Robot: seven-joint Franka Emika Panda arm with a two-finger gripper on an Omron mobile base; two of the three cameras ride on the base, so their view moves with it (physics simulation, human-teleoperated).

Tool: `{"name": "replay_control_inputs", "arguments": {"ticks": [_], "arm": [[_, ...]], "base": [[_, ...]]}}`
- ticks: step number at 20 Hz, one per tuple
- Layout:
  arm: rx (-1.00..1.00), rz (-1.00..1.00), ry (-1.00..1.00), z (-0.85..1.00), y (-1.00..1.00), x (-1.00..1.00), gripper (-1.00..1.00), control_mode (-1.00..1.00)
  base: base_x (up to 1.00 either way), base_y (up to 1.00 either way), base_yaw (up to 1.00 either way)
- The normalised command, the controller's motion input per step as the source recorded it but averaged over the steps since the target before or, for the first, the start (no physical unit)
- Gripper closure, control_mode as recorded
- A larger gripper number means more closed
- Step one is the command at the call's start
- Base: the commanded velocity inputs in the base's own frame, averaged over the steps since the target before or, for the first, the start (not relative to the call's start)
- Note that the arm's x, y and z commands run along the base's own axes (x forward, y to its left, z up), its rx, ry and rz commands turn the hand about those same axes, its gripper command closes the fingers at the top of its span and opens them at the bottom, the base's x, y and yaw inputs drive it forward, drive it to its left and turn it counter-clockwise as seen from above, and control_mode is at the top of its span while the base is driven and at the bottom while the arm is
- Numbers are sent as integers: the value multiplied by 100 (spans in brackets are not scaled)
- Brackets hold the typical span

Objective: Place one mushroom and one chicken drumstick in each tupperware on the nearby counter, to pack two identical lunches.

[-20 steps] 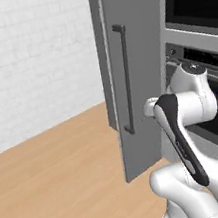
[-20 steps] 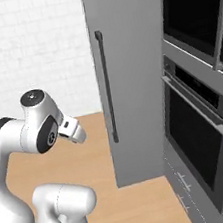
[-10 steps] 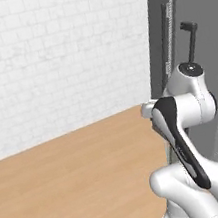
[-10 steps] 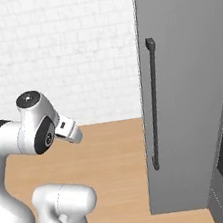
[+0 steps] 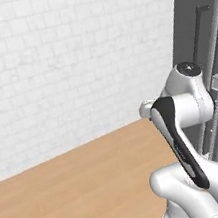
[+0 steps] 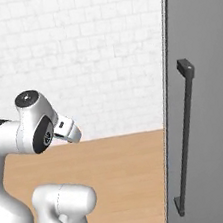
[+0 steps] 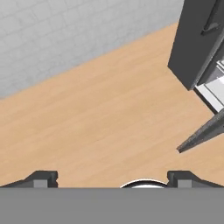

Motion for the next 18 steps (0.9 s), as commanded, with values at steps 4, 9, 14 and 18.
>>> {"name": "replay_control_inputs", "arguments": {"ticks": [4, 9, 14, 18], "arm": [[0, 0, 0, 0, 0, 0, -100, 100], [0, 0, 0, 0, 0, 0, -100, 100], [0, 0, 0, 0, 0, 0, -100, 100], [0, 0, 0, 0, 0, 0, -100, 100]], "base": [[100, 86, -41], [100, 97, -65], [97, 86, -73], [34, 22, -99]]}}
